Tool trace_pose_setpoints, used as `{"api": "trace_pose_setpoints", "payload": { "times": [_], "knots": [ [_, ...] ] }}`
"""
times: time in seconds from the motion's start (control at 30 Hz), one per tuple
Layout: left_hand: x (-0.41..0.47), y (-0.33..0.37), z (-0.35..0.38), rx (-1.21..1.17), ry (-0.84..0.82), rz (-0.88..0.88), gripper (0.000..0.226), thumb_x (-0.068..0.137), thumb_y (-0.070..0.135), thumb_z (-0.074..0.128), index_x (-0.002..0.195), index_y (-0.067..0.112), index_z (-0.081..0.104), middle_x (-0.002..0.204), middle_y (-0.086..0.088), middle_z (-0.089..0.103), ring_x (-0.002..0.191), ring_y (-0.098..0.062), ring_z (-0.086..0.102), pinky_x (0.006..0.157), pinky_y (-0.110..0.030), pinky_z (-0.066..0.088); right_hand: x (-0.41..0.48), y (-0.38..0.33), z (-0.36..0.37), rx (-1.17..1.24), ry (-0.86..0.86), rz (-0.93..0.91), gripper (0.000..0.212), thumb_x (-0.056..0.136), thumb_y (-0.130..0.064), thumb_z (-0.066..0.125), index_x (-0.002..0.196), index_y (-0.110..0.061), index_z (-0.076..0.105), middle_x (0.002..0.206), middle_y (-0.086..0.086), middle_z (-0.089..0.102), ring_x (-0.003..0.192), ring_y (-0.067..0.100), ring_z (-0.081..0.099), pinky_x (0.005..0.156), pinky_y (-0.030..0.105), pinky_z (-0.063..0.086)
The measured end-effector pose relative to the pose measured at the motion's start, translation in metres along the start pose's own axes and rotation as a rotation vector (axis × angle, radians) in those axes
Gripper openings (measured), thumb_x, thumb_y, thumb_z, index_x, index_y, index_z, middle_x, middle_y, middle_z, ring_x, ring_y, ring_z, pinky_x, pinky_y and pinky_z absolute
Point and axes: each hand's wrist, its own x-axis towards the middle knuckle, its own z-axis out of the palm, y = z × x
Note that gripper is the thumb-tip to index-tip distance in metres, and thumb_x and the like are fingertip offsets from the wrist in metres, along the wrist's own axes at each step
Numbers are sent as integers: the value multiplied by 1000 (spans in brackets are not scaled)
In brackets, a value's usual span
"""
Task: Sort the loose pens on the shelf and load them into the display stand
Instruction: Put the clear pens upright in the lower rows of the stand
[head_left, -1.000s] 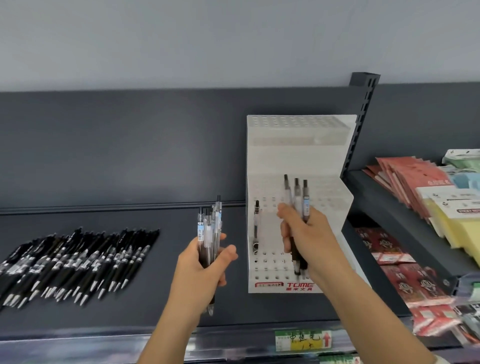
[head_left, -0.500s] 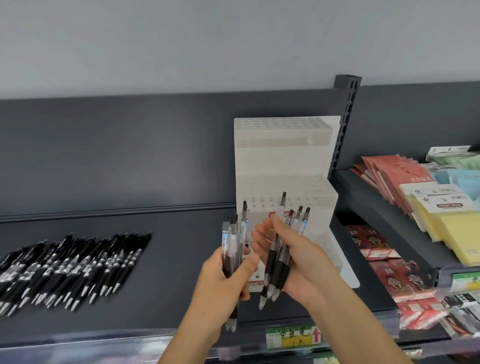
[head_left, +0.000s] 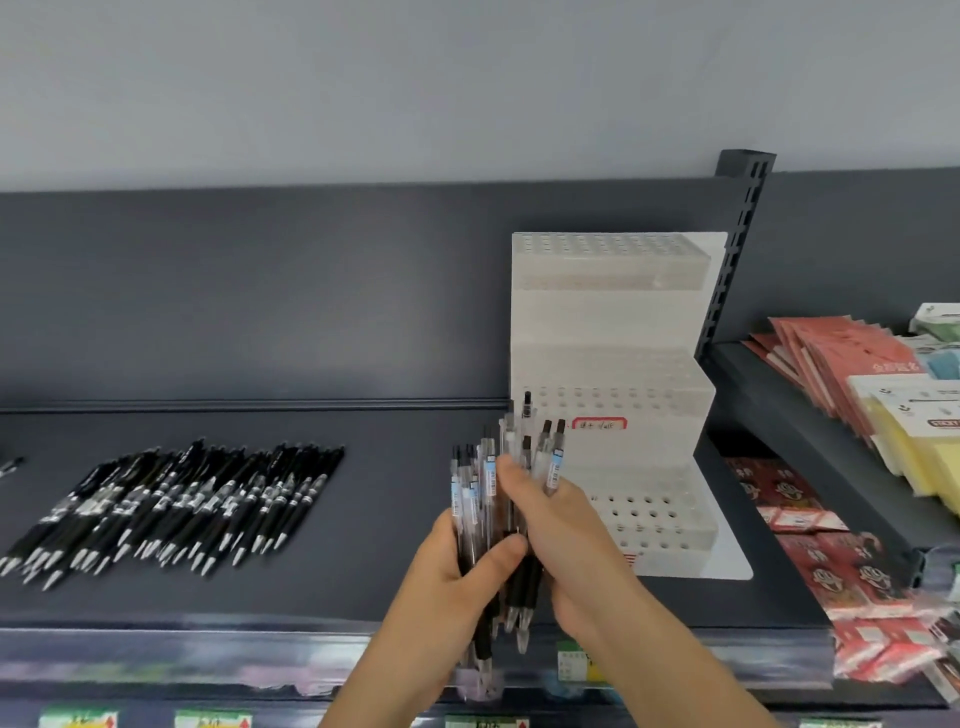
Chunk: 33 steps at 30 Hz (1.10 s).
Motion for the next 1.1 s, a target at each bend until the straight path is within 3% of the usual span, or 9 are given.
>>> {"api": "trace_pose_setpoints", "payload": {
  "times": [0.23,0.3,0.4,0.47,0.57,0.73,0.87,1.0,1.1],
  "knots": [
    [-9,1,-9,-144,-93,-64,42,76,27,63,117,16,60,109,-2,71,106,-16,65,95,-35,50,0,-2,12,-187,-77,24,38,91,-54,45,95,-24,68,84,-12,72,72,-6,65,56,8,44],
    [-12,1,-11,-160,-125,-71,42,75,24,66,114,12,61,108,-6,71,106,-19,65,94,-34,50,-1,-1,14,-178,-89,26,38,90,-57,45,95,-25,66,87,-11,71,79,-2,65,63,12,46],
    [-14,4,-13,-161,-122,-66,37,76,20,65,113,12,63,106,-6,72,103,-18,66,88,-30,50,0,4,15,-138,-120,2,37,86,-59,49,107,-31,62,106,-11,67,103,5,60,94,27,47],
    [-15,5,-14,-138,-96,-45,27,81,18,63,108,14,66,99,-2,73,95,-14,68,81,-26,51,0,5,13,-122,-140,-25,39,83,-60,53,111,-34,59,113,-10,66,110,9,58,103,37,42],
    [-16,7,-15,-132,-44,-44,13,87,13,60,98,12,67,76,1,70,72,-10,65,65,-21,50,-2,-1,4,-164,-134,-117,29,89,-49,53,104,-27,64,102,-8,70,98,9,64,93,33,49],
    [-17,5,-14,-126,-46,-58,24,83,20,63,100,4,64,75,-4,68,70,-13,65,65,-21,51,-1,-9,-9,-219,-68,-206,17,91,-32,58,94,-23,71,94,-5,73,93,10,66,71,16,50],
    [-17,4,-7,-232,-36,-121,18,89,16,60,103,6,64,82,-11,69,75,-22,69,67,-33,57,1,-6,-15,-141,-1,-181,14,88,-30,63,90,-21,74,88,-2,73,87,15,67,78,29,55],
    [-12,2,-9,-253,50,-117,23,90,19,58,108,6,62,84,-10,70,73,-20,68,64,-32,55,-1,-20,-30,-55,52,-178,16,86,-26,63,92,-13,71,79,-2,66,74,11,60,68,24,51],
    [-8,1,-18,-260,121,-86,23,89,19,59,110,10,62,85,-8,69,73,-18,66,64,-31,53,1,-44,-47,5,182,-321,14,88,-16,61,101,-13,66,91,4,66,73,11,63,69,24,55]
  ]
}}
